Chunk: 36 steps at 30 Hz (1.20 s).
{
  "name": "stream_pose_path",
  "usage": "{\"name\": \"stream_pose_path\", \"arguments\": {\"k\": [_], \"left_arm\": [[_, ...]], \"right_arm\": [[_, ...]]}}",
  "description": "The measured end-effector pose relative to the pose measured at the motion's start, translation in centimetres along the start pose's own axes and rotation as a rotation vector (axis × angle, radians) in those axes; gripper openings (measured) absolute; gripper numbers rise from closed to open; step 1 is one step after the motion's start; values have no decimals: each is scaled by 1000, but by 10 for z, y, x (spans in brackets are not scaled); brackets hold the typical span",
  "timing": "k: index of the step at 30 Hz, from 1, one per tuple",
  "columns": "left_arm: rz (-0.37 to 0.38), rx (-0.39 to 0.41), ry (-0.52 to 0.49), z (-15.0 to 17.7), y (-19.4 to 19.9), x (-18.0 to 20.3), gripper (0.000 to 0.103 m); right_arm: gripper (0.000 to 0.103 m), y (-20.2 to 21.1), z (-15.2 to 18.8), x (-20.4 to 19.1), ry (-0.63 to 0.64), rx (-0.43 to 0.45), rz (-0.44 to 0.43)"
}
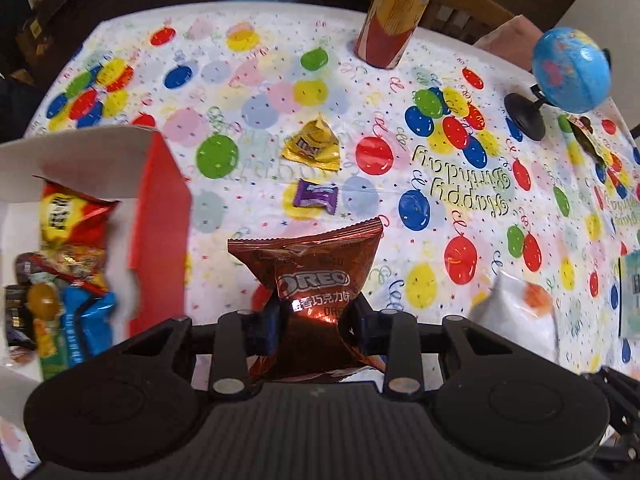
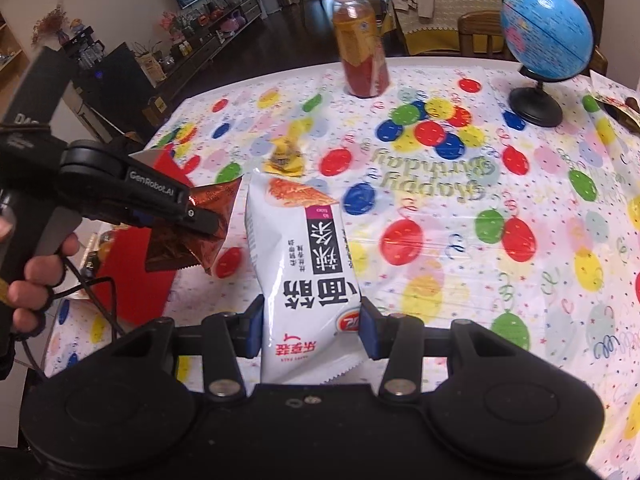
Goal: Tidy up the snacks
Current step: 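Carry the noodle bag and copper Oreo wrapper with both tools over the box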
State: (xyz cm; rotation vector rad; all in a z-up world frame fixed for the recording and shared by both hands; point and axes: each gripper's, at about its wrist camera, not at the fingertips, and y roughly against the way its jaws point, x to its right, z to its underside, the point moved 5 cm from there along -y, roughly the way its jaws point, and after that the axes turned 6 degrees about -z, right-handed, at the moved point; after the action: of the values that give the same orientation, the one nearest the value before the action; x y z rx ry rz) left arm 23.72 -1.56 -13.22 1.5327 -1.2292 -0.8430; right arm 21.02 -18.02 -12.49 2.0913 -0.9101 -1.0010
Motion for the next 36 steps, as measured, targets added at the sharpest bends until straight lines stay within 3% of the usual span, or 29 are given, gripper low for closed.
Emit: {"name": "stream_pose_path", "arguments": {"k": [17,36], "left_arm": [[24,84,-13,6,72,-93,34],[-68,89,56,3,74,-237,34]], "right_arm": [[44,-21,-21,-107,89,14,-62],[44,-88,-37,-228,223,-25,-80]]}}
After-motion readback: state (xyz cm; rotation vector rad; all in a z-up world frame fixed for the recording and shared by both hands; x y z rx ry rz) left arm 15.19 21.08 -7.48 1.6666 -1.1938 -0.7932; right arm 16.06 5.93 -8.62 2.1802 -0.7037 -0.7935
